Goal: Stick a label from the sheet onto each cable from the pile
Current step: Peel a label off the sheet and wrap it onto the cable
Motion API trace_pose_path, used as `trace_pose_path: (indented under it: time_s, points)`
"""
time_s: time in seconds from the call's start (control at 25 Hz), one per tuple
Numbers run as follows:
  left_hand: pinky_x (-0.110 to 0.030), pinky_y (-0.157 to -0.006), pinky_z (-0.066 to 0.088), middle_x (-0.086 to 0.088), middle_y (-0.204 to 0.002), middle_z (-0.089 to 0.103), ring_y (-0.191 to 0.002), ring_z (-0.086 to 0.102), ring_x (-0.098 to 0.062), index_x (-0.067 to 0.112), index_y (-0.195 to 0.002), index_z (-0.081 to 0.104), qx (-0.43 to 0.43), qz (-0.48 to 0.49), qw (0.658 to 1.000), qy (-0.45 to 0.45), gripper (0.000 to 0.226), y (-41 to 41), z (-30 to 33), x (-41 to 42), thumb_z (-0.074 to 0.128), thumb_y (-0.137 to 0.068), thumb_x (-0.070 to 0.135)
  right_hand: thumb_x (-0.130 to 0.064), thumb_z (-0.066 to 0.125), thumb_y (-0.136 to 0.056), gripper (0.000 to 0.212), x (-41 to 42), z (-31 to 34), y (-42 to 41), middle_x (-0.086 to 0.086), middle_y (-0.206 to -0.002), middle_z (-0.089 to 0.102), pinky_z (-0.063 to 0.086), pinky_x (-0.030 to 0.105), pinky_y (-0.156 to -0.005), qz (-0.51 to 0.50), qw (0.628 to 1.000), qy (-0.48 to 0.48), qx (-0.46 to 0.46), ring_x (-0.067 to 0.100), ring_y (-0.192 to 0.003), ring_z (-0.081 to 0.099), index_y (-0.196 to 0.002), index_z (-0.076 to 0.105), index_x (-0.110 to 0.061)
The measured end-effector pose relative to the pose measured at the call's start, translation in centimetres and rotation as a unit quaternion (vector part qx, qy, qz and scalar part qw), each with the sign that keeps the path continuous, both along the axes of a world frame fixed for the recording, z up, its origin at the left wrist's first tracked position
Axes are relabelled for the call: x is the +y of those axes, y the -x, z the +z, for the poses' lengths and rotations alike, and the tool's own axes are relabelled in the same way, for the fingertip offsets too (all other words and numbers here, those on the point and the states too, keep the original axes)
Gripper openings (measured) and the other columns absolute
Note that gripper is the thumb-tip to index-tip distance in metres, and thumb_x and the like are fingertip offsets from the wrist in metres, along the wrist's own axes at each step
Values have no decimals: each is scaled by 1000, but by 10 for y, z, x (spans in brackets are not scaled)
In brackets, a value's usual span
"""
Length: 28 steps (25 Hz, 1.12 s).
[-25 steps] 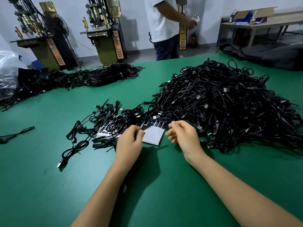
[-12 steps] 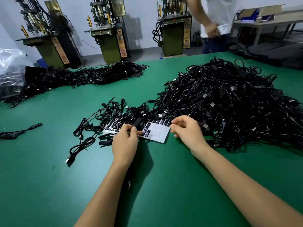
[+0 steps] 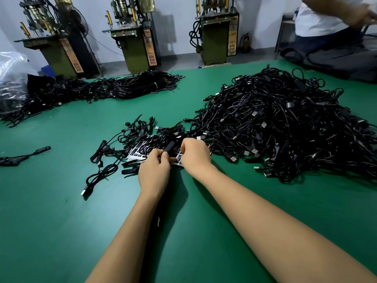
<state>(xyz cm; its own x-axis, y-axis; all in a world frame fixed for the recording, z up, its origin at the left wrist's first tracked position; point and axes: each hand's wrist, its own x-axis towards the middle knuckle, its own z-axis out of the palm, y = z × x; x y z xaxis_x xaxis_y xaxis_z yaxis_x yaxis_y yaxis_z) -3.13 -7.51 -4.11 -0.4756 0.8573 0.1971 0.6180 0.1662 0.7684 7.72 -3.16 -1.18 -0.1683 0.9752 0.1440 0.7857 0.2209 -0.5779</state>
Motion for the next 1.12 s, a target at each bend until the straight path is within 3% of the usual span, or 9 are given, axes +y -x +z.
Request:
trace_pose_path:
  time_s: [0.16,0.44,0.64,0.84,1.12]
  points:
    - [-33,-62,34,9,-89,73,-76,56,-23,23,-90,54,7,0,1000,1,15,0,0,-1,43,-98,28,2,52,-85,20,-7,1,4,12,-102,65,41,30,-69,-13,1000,4,-15,31,-95,57,-99,63,-8]
    - [-33,-65,35,10,-91,74,-79,56,-23,20,-93,55,8,-2,1000,2,17,0,0,0,42,-98,29,2,50,-85,23,-4,2,3,11,-103,66,50,35,-79,-33,999,26,14,30,-98,58,-101,64,-7]
    - [-33,-64,35,11,-88,73,-79,58,-23,21,-92,56,6,0,1000,1,17,0,-1,0,42,-98,29,0,53,-86,19,-1,-2,5,10,-104,65,40,30,-70,-37,998,40,23,29,-98,58,-101,63,-8]
    - [-35,-74,43,9,-90,73,-88,60,-23,22,-94,56,-5,3,1000,6,16,1,-2,1,43,-98,30,3,49,-86,20,-9,-14,4,10,-103,62,32,29,-69,-24,999,-24,26,29,-99,54,-99,60,-7]
    - [-36,-75,45,9,-90,74,-87,62,-25,22,-94,56,2,0,1000,6,16,1,-1,1,42,-99,30,2,51,-86,20,-8,-12,6,11,-106,63,34,29,-72,-29,999,-12,17,30,-103,54,-102,60,-7]
